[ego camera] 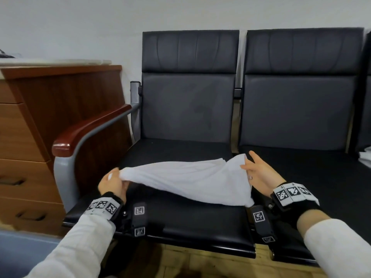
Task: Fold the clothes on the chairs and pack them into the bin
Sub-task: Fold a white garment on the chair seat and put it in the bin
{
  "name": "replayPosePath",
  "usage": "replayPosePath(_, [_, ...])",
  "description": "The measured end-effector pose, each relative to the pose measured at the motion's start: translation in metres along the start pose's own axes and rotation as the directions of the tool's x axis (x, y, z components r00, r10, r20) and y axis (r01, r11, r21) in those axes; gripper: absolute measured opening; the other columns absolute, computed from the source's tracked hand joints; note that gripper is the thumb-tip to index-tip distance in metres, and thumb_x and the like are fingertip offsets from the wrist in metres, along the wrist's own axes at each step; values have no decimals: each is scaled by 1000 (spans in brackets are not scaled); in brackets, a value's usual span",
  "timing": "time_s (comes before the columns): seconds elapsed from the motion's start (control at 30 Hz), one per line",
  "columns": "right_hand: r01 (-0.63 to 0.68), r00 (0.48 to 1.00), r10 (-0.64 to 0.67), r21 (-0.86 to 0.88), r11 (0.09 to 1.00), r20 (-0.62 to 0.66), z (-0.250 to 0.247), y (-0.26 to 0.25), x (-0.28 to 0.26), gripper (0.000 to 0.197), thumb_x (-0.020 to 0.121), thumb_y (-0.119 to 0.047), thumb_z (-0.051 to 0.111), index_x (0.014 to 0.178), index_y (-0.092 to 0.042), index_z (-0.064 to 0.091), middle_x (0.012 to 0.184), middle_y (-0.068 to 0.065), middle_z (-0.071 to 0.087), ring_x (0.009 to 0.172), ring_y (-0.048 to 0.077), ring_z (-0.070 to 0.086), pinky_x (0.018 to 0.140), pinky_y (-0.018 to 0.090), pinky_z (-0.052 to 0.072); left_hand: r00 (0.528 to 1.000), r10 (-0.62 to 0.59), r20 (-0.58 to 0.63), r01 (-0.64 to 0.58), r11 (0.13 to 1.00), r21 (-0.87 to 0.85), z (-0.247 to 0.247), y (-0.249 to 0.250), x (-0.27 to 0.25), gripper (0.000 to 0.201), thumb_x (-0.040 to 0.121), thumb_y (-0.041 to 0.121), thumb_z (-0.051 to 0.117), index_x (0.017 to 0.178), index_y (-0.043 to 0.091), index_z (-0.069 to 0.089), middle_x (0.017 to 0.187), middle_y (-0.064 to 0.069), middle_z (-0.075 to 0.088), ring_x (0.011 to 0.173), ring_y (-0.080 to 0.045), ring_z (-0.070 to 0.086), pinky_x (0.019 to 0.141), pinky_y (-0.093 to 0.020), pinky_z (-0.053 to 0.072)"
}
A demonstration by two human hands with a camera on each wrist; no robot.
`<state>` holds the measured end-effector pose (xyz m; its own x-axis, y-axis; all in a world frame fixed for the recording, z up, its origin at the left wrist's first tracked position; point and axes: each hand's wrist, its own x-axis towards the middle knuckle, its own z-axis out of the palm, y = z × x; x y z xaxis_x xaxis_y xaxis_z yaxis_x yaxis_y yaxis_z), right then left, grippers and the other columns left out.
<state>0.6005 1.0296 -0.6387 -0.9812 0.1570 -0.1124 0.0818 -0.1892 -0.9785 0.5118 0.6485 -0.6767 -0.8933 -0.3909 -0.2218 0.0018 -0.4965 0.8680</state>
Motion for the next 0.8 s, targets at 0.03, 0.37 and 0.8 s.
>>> replayPosePath(0.03, [21,999,-24,-105,994,-30,0,1,3,82,90,5,53,153,-27,12,152,5,33,109,20,53,80,28,45,1000,0,-30,-3,995,-104,-1,3,2,42,98,10,46,137,-1,40,127,-21,53,96,-25,57,91,-34,48])
replayPosePath(0.37, [87,994,-87,-928,363,59,9,22,8,14,77,-26,76,75,-30,63,84,-7,58,73,15,61,61,19,46,977,188,96,-211,900,383,-4,2,0,31,77,1,66,101,19,69,106,-17,68,96,-30,66,92,-43,52])
replayPosePath(0.8, [433,845,-454,-136,891,-282,20,-50,4,10,89,-9,56,82,-11,63,80,5,61,75,15,57,72,31,49,787,609,98,-615,786,60,60,110,-50,24,87,19,40,72,13,59,77,-13,59,82,-28,54,74,-32,47])
